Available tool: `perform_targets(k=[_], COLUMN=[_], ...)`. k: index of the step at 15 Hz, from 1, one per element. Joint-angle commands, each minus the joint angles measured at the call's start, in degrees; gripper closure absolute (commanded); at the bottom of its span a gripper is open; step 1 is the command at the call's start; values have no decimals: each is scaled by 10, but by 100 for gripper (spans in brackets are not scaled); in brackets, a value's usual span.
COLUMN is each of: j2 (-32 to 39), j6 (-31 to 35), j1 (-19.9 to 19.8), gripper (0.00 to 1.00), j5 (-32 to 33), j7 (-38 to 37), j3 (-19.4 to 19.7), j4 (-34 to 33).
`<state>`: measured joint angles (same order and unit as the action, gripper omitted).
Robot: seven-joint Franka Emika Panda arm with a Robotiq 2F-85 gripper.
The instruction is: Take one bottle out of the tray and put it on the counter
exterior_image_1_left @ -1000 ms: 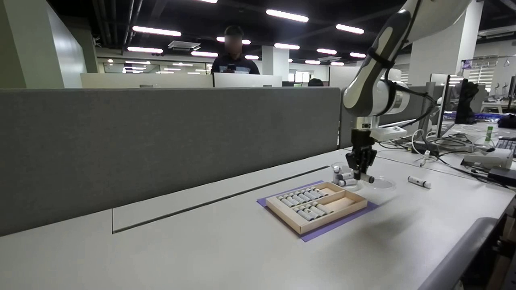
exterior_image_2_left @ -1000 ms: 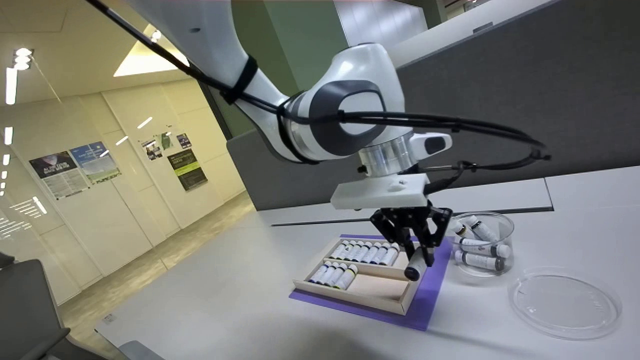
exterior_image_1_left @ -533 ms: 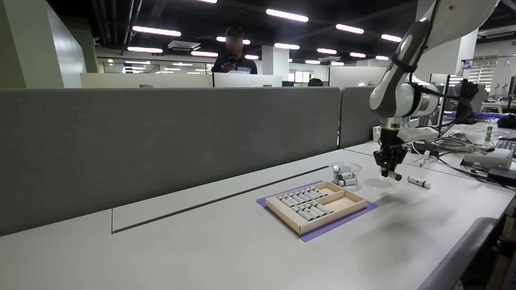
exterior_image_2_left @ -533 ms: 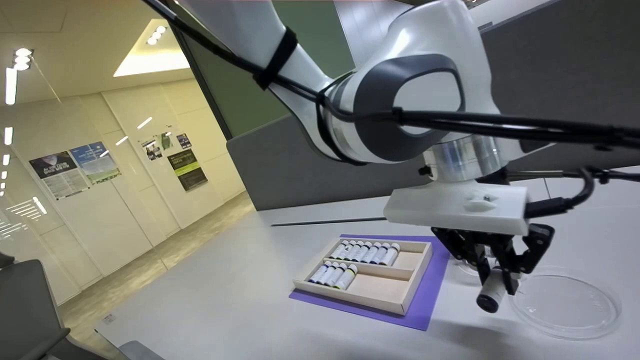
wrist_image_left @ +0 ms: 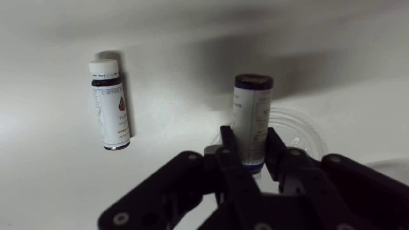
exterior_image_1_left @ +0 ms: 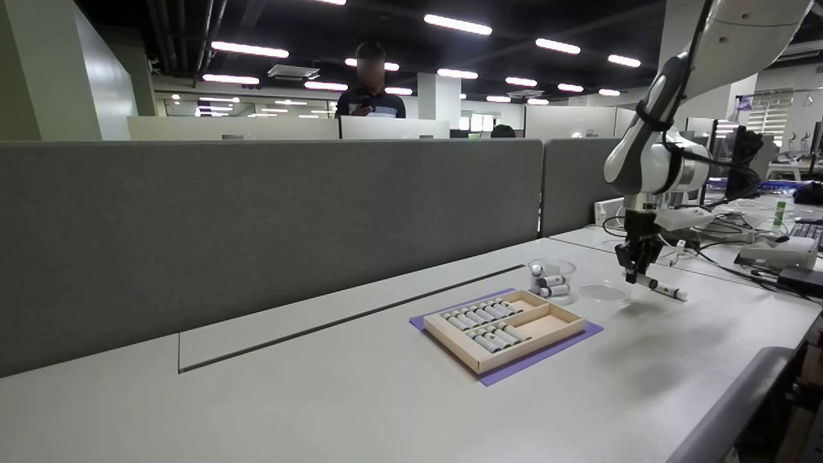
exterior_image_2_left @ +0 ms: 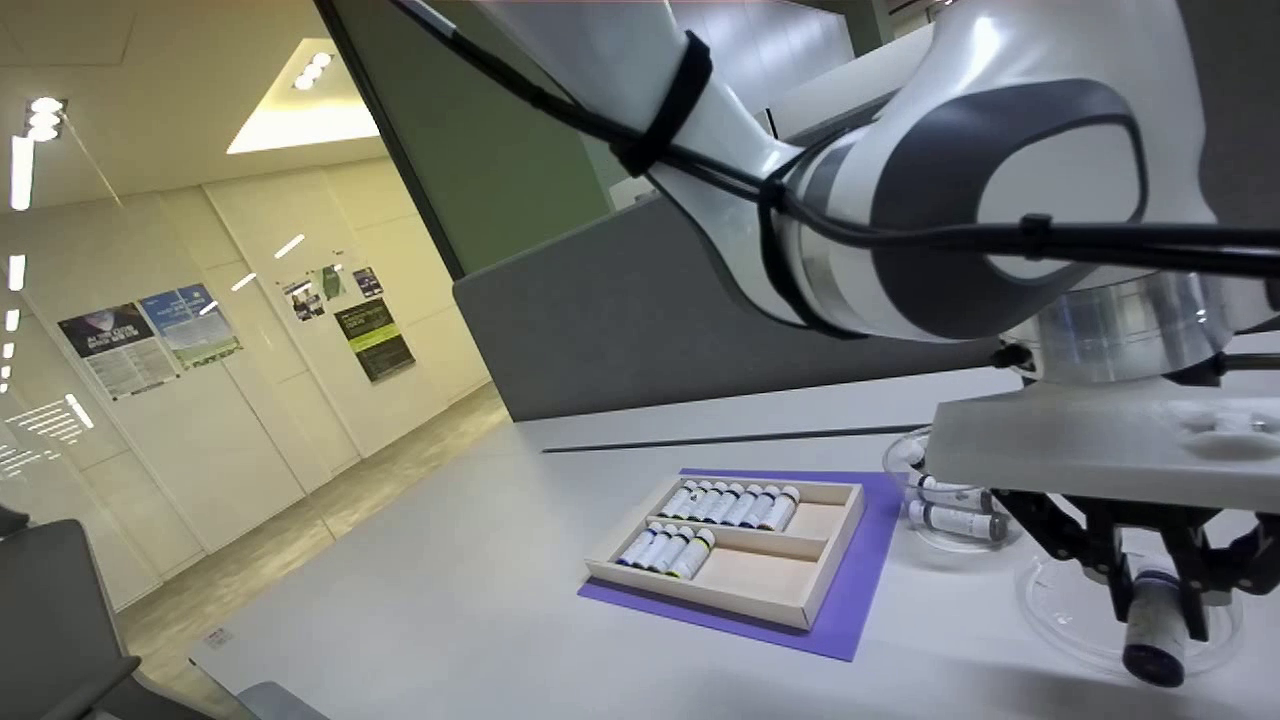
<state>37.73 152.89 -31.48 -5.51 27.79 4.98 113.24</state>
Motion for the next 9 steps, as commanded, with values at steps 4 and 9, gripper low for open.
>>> perform_targets(k=[4, 9], j2=[73, 117], j6=[-44, -52], j1=[-55, -91], gripper=[95, 95], j5=[-9, -21], j7=[16, 4], j3=[-12, -29], j4=[-114, -164])
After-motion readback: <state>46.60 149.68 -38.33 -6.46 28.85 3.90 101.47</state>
